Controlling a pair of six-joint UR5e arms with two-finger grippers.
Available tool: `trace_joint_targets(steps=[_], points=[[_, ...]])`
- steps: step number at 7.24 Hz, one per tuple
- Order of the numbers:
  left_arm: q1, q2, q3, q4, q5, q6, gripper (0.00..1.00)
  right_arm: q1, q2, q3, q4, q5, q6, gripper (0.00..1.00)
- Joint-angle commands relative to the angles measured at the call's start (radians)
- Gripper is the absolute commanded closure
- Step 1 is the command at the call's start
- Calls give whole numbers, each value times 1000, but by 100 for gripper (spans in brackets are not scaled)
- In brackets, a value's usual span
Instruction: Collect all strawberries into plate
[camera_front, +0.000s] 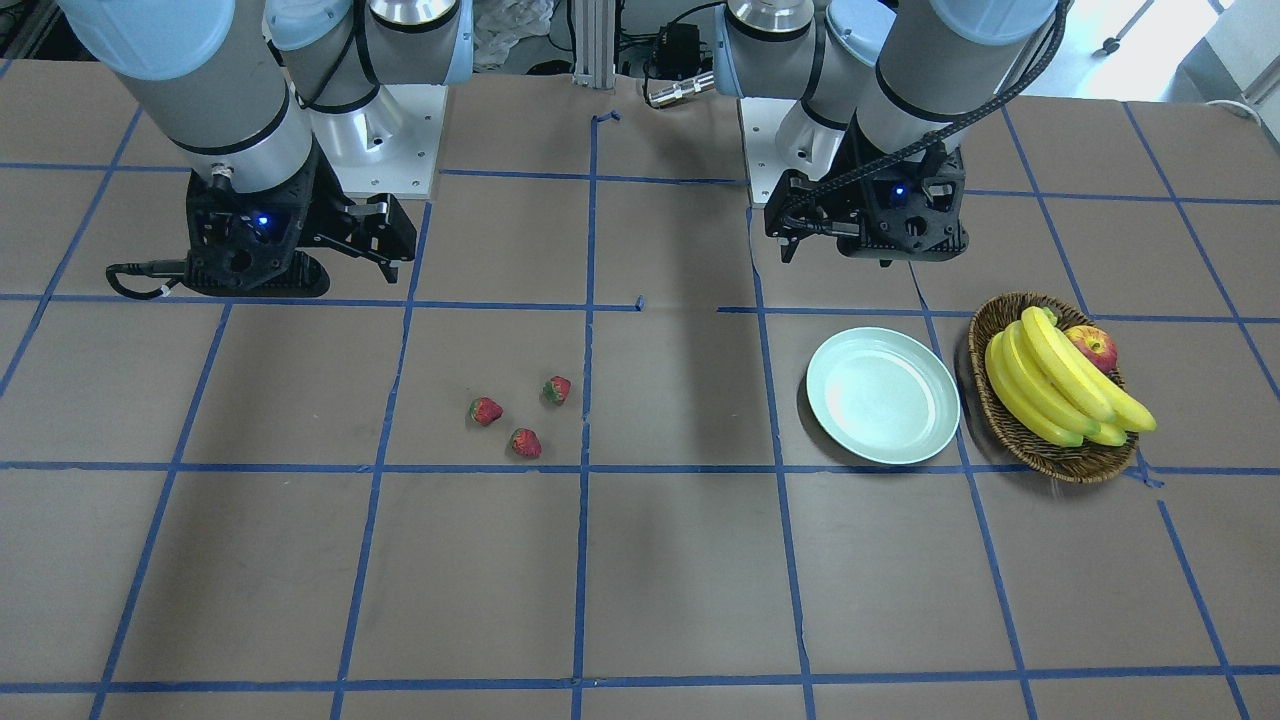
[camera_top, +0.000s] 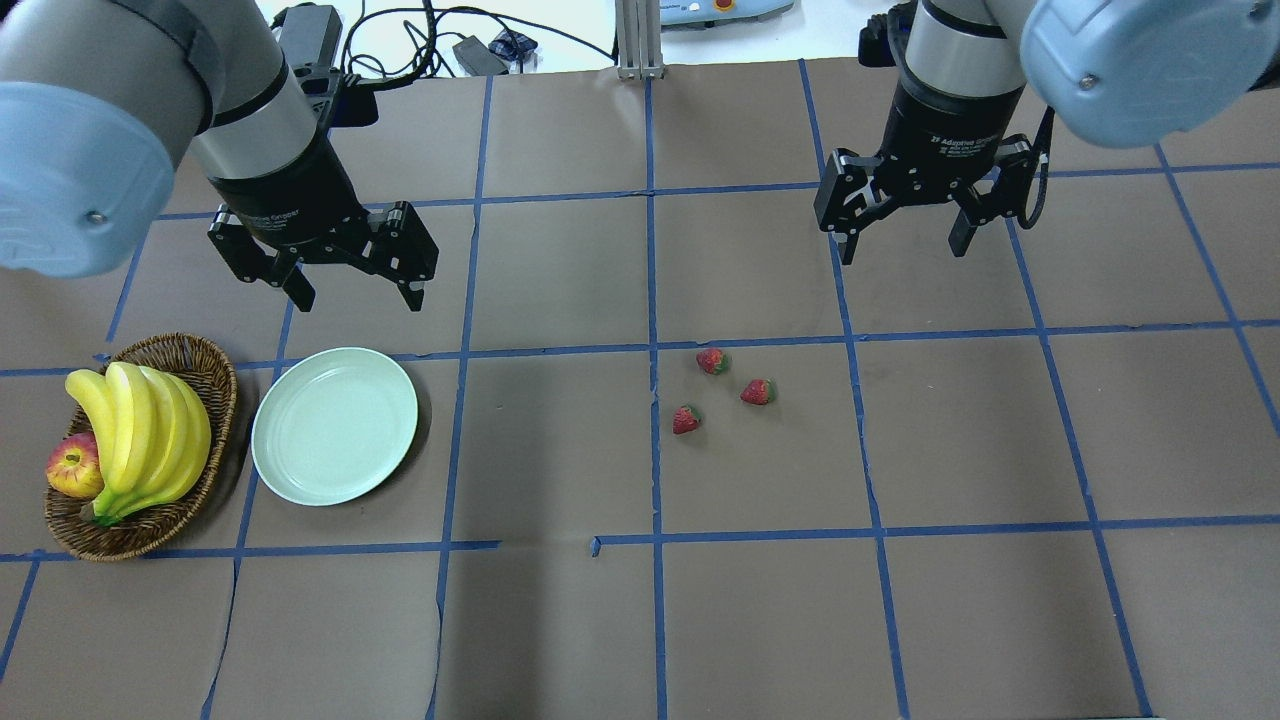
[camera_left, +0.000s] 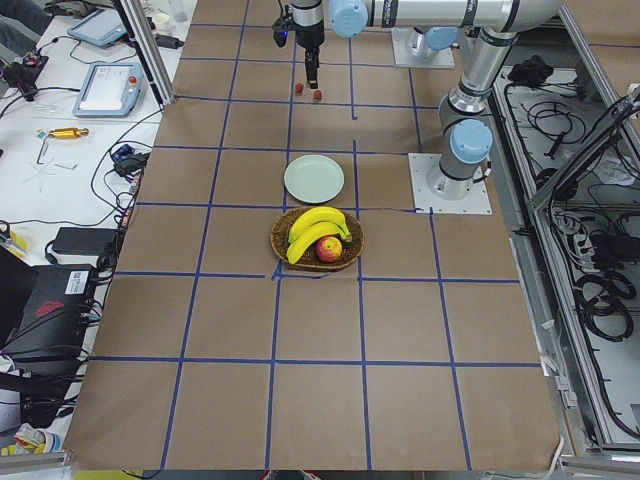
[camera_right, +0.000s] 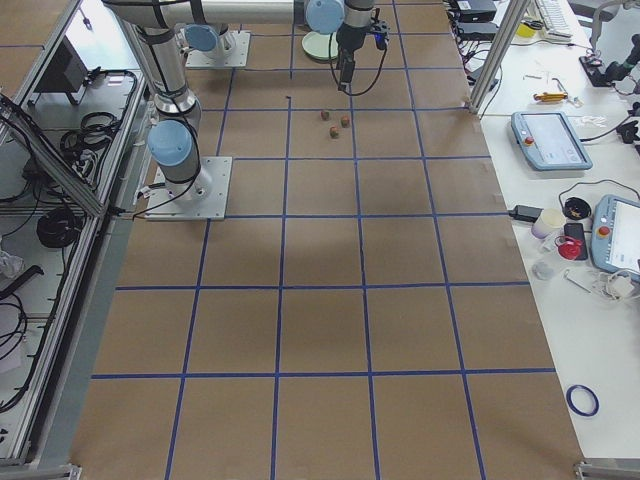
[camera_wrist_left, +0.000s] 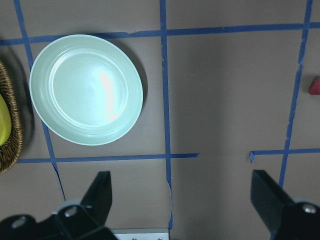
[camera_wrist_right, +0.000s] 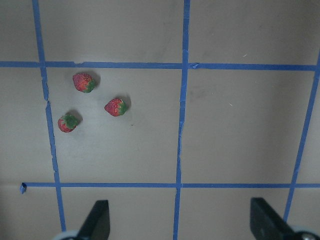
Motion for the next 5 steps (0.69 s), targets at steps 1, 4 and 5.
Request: trace_joint_targets(steps=[1, 4, 5], points=[[0, -2, -1, 0, -1, 0, 0, 28, 18, 6, -3, 4, -1, 0], [0, -5, -4, 0, -1, 0, 0, 90, 82, 50, -77, 4, -3, 0], [0, -6, -5, 0, -1, -2, 0, 94, 96, 85, -123, 5, -9, 0]])
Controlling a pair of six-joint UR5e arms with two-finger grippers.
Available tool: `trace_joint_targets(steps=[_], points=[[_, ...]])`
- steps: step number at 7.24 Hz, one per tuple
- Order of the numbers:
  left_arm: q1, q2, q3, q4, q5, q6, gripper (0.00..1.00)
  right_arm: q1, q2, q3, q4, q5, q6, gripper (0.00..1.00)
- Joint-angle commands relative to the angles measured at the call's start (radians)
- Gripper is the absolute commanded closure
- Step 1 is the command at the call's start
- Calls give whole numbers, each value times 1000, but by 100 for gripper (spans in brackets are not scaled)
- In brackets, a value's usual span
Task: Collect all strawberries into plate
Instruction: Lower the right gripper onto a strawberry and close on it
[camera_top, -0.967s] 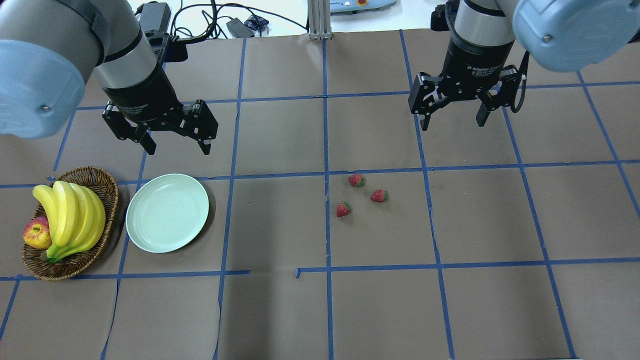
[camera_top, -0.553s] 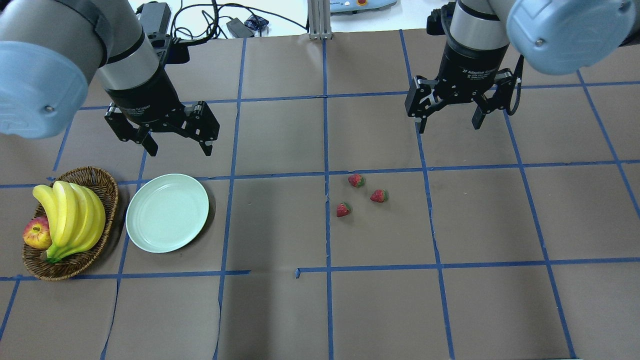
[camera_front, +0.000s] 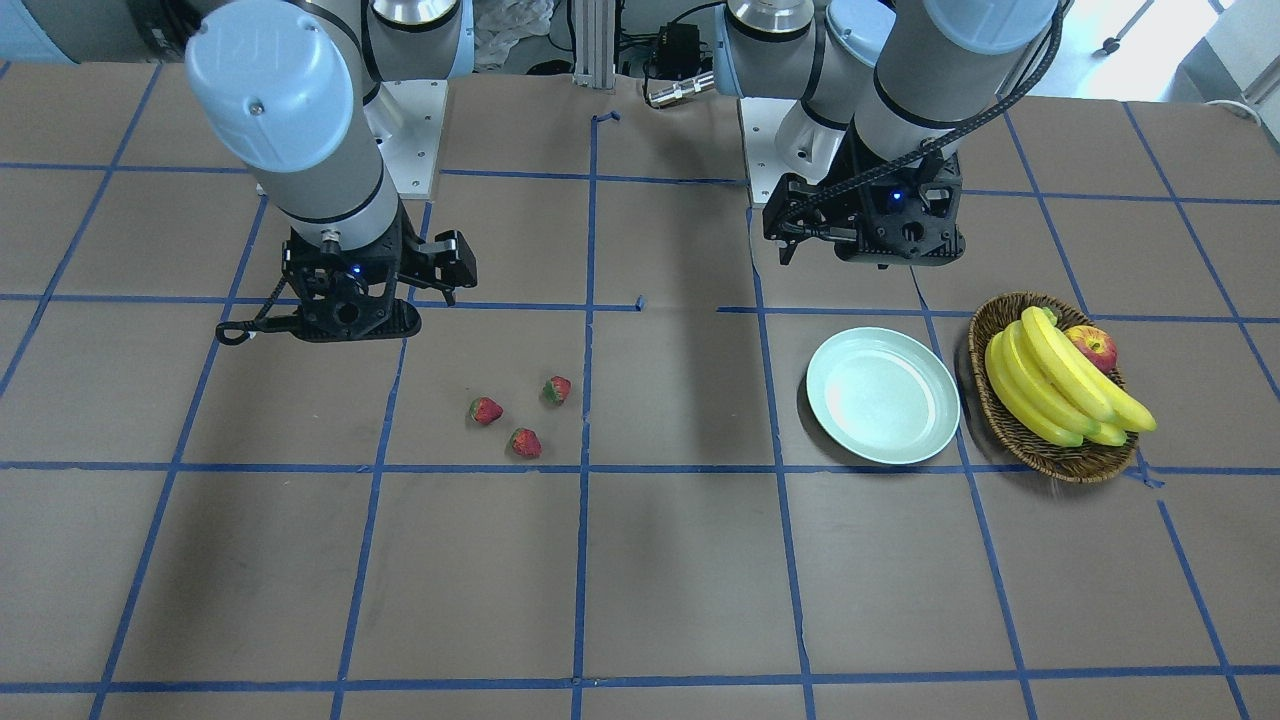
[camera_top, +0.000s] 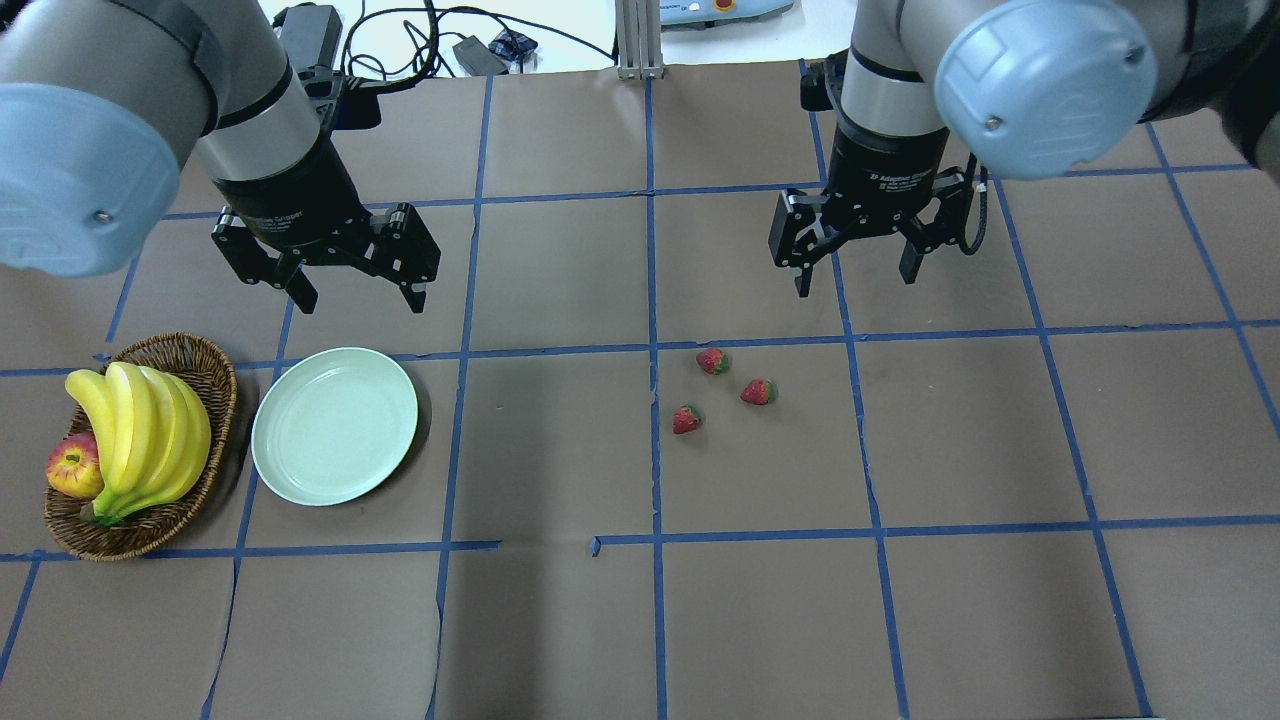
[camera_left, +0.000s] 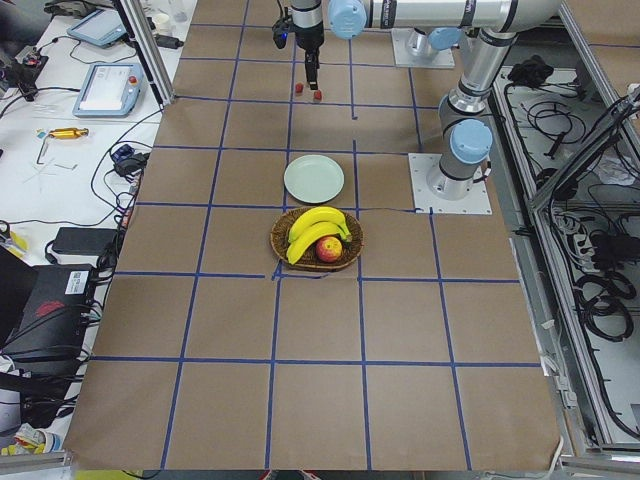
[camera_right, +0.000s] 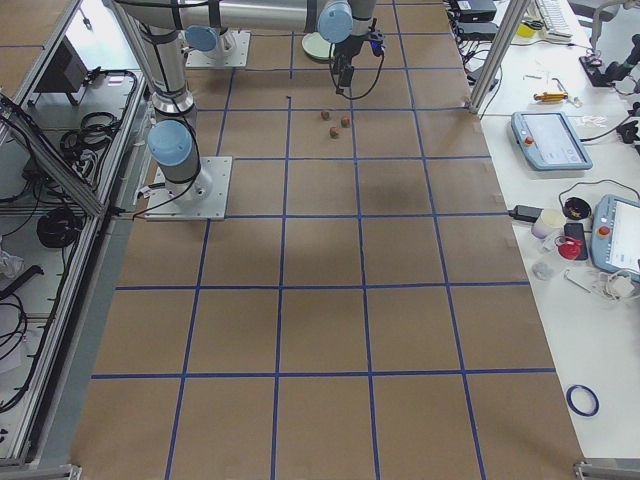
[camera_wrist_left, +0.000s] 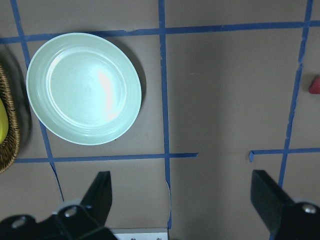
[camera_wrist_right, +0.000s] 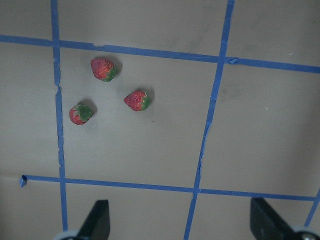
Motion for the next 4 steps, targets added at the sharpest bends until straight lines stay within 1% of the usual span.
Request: trace_joint_targets(steps=[1, 2, 4], points=[[0, -1, -8, 1, 0, 0, 0, 26, 29, 82, -112, 2, -43, 0], [0, -1, -8, 1, 0, 0, 0, 32, 64, 131, -220, 5, -65, 0], [0, -1, -9, 1, 0, 0, 0, 35, 131, 192, -321, 5, -236, 0]])
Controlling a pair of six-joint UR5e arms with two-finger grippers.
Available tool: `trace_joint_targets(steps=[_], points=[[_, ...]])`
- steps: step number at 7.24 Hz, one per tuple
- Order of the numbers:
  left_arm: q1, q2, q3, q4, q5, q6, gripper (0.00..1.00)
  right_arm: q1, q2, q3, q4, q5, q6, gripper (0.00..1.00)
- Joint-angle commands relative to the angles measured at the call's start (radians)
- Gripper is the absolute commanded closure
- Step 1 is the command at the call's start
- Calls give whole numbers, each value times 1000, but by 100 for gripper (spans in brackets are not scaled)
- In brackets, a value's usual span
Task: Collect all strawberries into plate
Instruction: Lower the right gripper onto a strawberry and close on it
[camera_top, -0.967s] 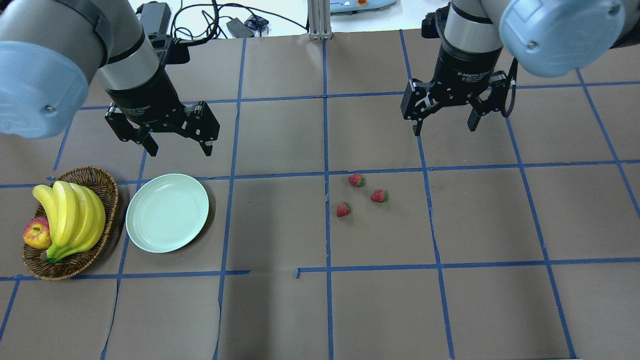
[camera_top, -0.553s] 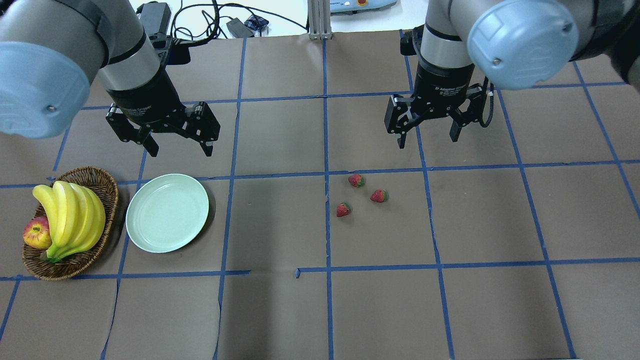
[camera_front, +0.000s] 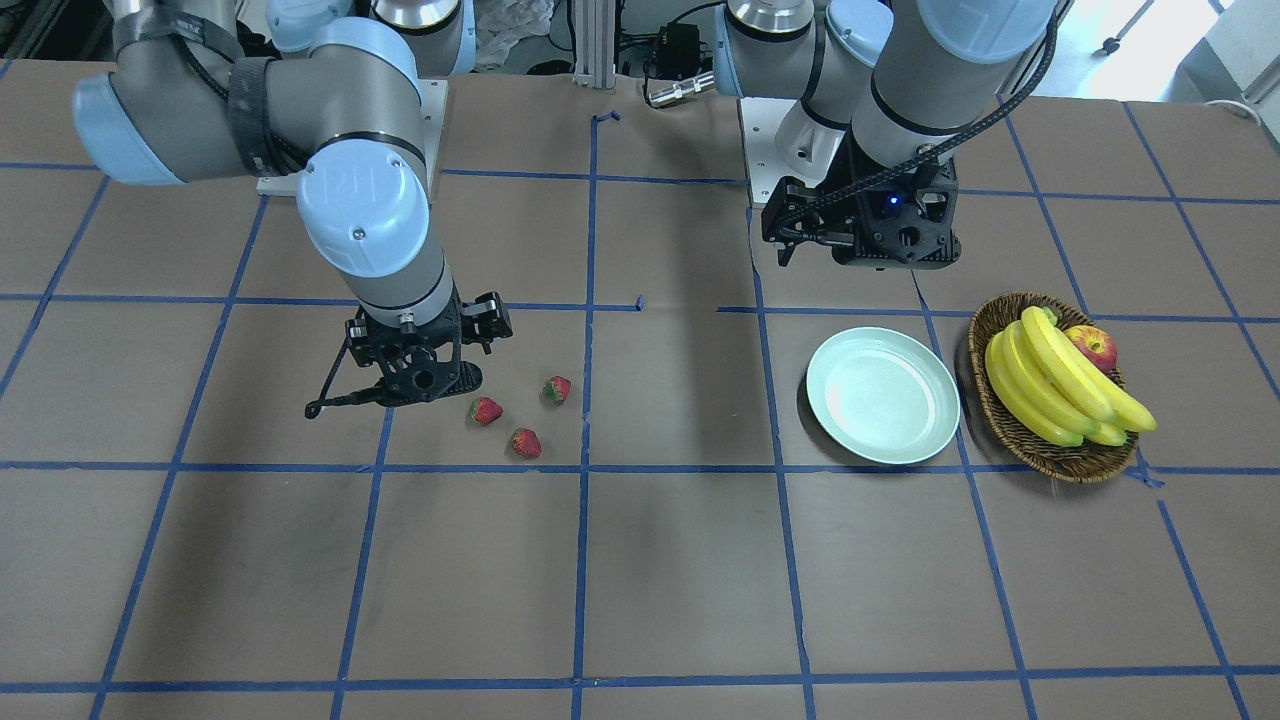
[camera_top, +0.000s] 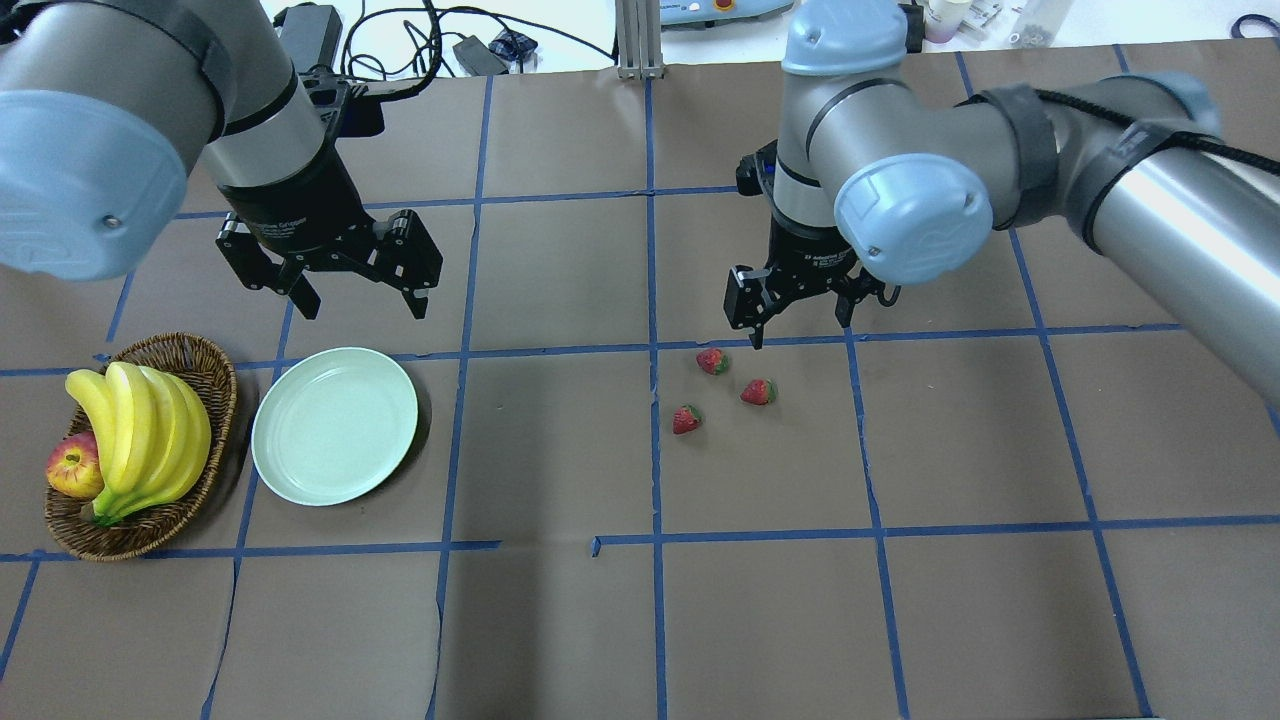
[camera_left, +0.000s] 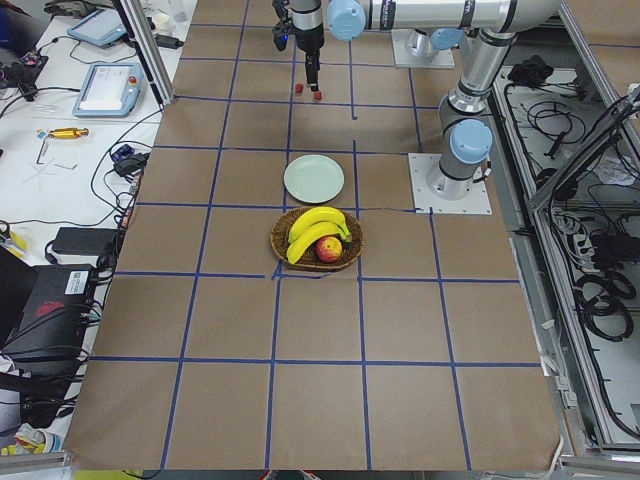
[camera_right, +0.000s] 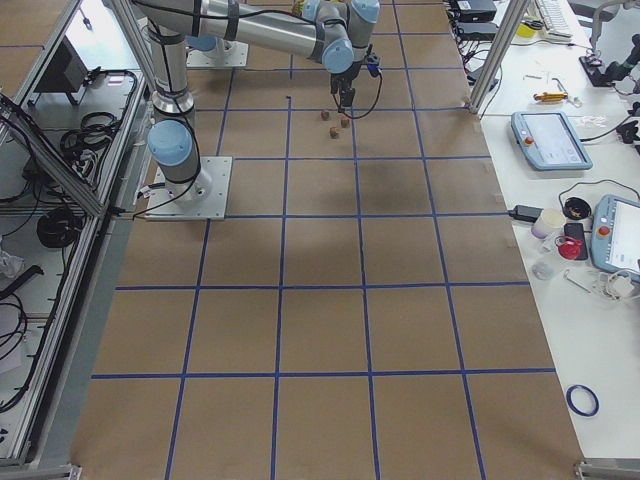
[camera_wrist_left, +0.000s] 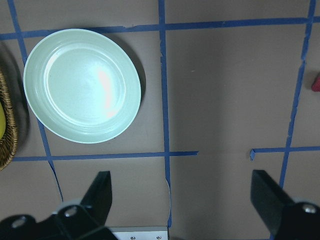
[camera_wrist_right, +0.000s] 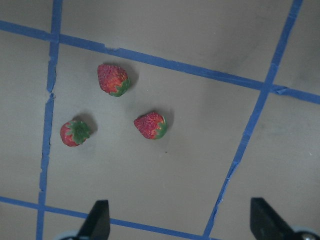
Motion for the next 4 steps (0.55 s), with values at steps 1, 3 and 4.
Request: trace_joint_targets(steps=[1, 3, 4], points=[[0, 0, -5, 0, 0, 0, 0, 2, 78, 53, -124, 2, -111, 0], [0, -2, -9, 0, 0, 0, 0, 2, 125, 70, -190, 2, -122, 0], [0, -2, -9, 0, 0, 0, 0, 2, 147, 78, -219, 22, -122, 1]])
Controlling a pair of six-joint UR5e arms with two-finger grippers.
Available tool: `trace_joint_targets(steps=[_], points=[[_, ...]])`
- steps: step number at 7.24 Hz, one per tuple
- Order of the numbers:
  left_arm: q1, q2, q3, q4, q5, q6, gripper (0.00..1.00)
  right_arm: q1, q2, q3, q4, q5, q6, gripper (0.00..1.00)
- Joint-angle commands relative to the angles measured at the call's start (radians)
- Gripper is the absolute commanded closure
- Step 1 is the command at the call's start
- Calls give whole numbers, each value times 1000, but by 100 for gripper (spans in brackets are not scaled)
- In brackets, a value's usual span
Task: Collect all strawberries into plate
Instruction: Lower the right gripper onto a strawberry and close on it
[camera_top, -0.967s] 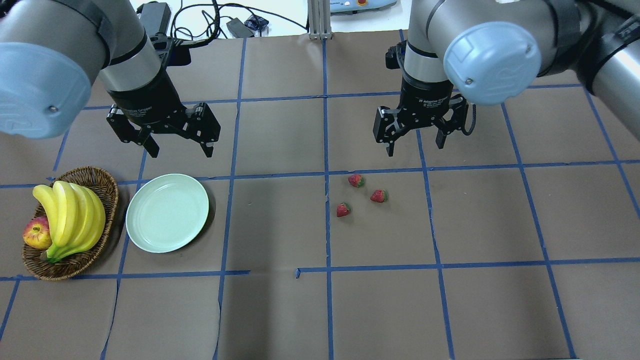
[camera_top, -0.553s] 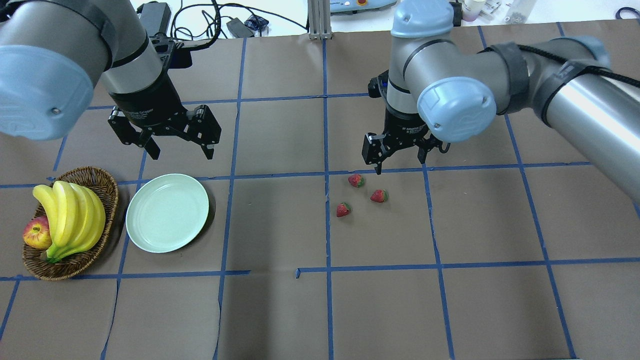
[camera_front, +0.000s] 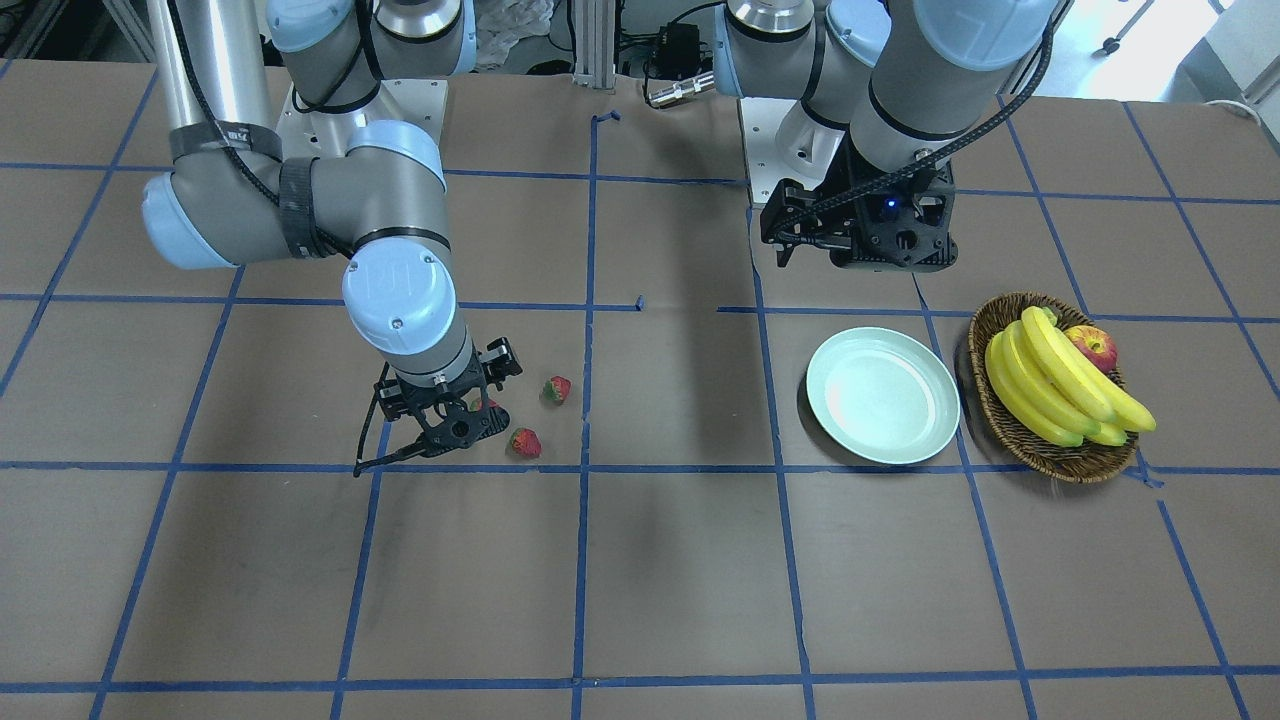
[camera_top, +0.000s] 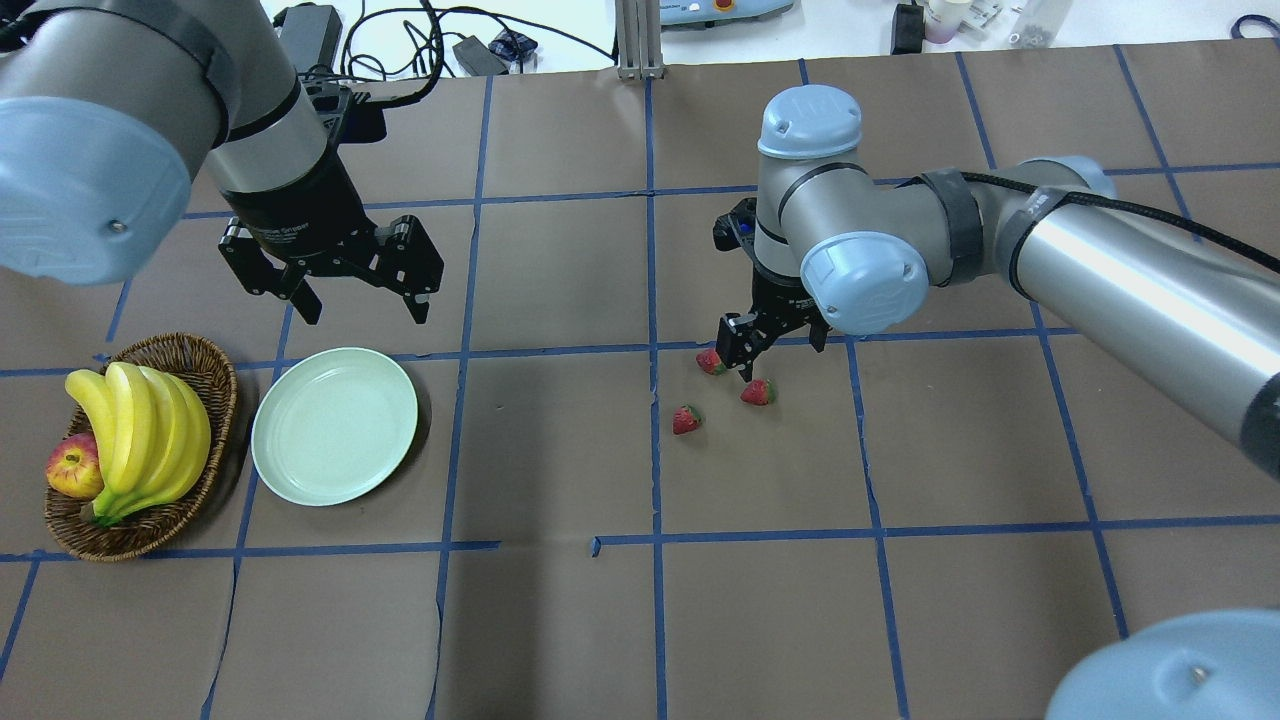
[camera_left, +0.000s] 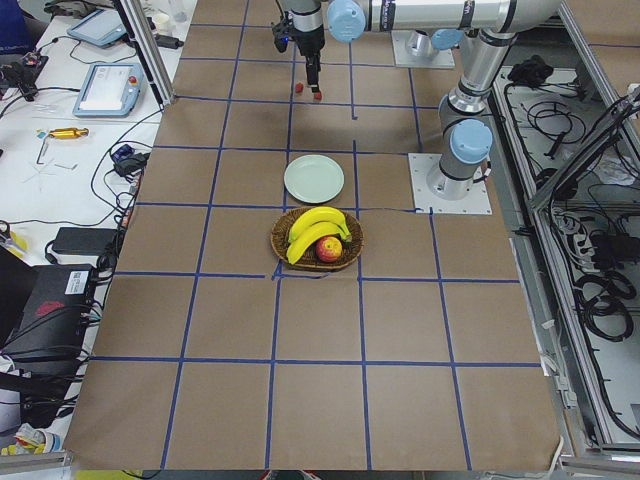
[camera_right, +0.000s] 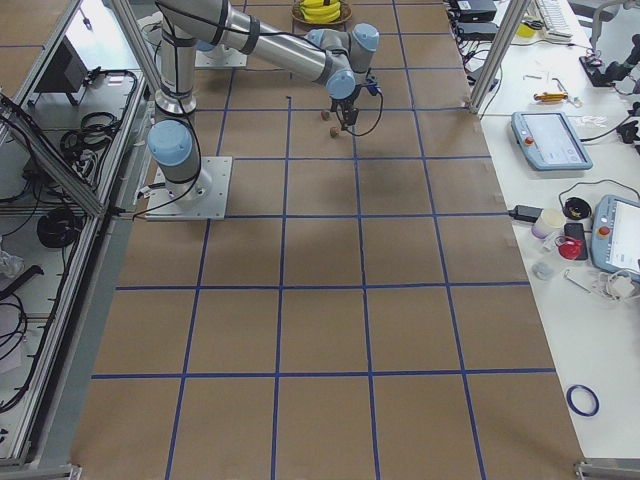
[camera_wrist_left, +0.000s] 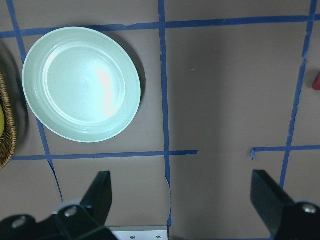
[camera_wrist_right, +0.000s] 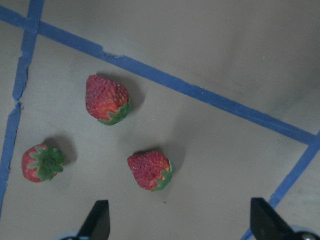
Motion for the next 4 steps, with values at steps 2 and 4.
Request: trace_joint_targets(steps=[2, 4], points=[[0, 0, -2, -2, 0, -2, 0, 2, 48, 31, -55, 42, -2, 8], [0, 0, -19, 0, 0, -2, 0, 5, 46, 54, -53, 43, -2, 11]])
